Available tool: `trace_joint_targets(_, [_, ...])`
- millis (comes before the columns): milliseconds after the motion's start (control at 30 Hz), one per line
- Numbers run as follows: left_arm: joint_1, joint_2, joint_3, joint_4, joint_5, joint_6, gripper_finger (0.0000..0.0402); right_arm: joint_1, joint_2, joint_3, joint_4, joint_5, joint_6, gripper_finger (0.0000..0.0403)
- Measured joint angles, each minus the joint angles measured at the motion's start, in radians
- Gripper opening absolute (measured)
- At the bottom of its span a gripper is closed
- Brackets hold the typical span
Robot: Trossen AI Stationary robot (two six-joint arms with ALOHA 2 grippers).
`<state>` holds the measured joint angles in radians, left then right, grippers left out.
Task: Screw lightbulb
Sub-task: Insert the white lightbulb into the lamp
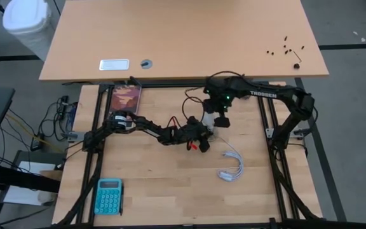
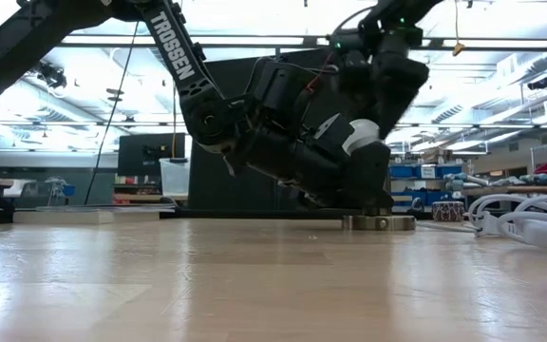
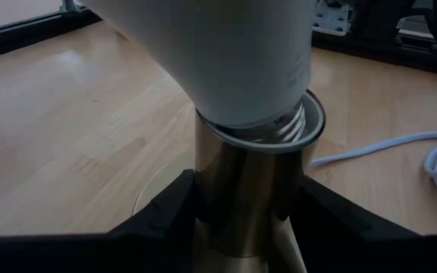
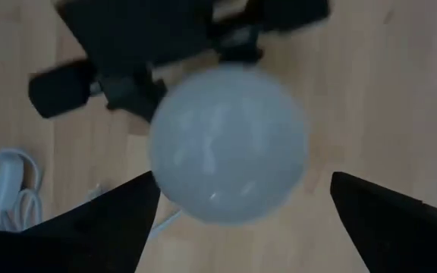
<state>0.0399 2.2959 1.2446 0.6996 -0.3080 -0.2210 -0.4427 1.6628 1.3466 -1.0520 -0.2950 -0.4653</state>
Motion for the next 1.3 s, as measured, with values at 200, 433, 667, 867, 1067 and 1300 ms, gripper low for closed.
trace_joint_targets(200, [0.000,0.000,0.000,0.001,0.011,0.001,0.0177,0.036,0.006,0.042,0.011,-0.016,-0.073,0.0386])
trace_joint_targets(433, [0.000,0.000,0.000,0.001,0.013,0.001,0.0177,0.085,0.038,0.041,0.000,0.015,-0.089,0.0384])
trace_joint_targets(667, [0.000,0.001,0.000,-0.003,0.013,0.000,0.0177,0.128,0.071,0.041,0.010,0.077,-0.121,0.0383])
trace_joint_targets(867, [0.000,0.001,0.000,-0.002,0.013,-0.015,0.0177,0.146,0.095,0.043,0.025,0.096,-0.133,0.0373])
trace_joint_targets(1067, [0.000,0.001,0.000,-0.004,0.013,-0.017,0.0177,0.167,0.121,0.043,0.031,0.130,-0.133,0.0372])
trace_joint_targets(1300, [0.000,0.001,0.000,-0.004,0.009,-0.018,0.0177,0.174,0.119,0.043,0.042,0.164,-0.133,0.0317])
